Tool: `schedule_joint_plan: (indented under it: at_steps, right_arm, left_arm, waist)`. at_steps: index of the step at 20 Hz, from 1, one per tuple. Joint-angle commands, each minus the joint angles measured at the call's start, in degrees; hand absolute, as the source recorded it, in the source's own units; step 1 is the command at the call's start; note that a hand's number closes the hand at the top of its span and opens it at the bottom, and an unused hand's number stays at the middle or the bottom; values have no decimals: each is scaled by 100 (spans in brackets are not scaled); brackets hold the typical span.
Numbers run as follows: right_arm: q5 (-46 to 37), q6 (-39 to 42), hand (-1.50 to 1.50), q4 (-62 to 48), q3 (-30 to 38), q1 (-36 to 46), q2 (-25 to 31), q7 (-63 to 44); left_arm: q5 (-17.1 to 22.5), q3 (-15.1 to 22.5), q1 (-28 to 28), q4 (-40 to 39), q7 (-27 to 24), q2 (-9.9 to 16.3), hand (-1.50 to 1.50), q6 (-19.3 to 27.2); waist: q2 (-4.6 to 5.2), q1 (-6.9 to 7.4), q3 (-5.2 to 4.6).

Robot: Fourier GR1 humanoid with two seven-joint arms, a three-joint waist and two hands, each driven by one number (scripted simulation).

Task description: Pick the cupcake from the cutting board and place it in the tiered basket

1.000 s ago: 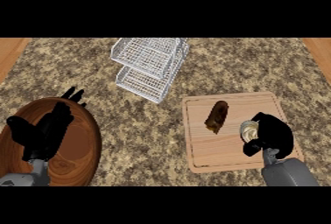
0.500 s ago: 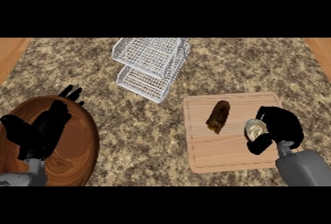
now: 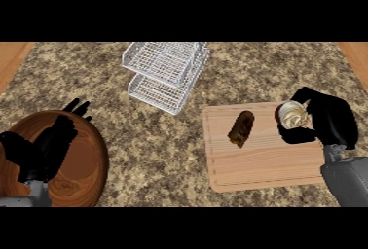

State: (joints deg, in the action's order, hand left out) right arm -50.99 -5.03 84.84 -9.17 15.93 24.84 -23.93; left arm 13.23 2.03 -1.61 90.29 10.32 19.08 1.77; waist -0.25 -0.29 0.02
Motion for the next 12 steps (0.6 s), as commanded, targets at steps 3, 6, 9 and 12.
schedule_joint_plan:
  at_steps: [3,6,9,12]
  right_arm:
    - [701,-668,150,1071,447,192,-331,538]
    - [782,-70,150,2061,268,316,-445,-64]
    - [854,492,150,2286,173,684,-552,-451]
    - [795,932,150,2576,-82,1239,-806,-1166]
  left_arm:
    - [71,-136,-114,-65,78,4,0,-17]
    - [-61,12,47,246,191,-63,0,44]
    - [-136,-5,-208,65,297,-111,0,-13]
    - [90,-408,-349,-571,-159,65,0,-400]
  waist:
    - [2,-29,1]
    - [-15,-4,-4]
    - [12,27,-4]
    - [17,22,-9]
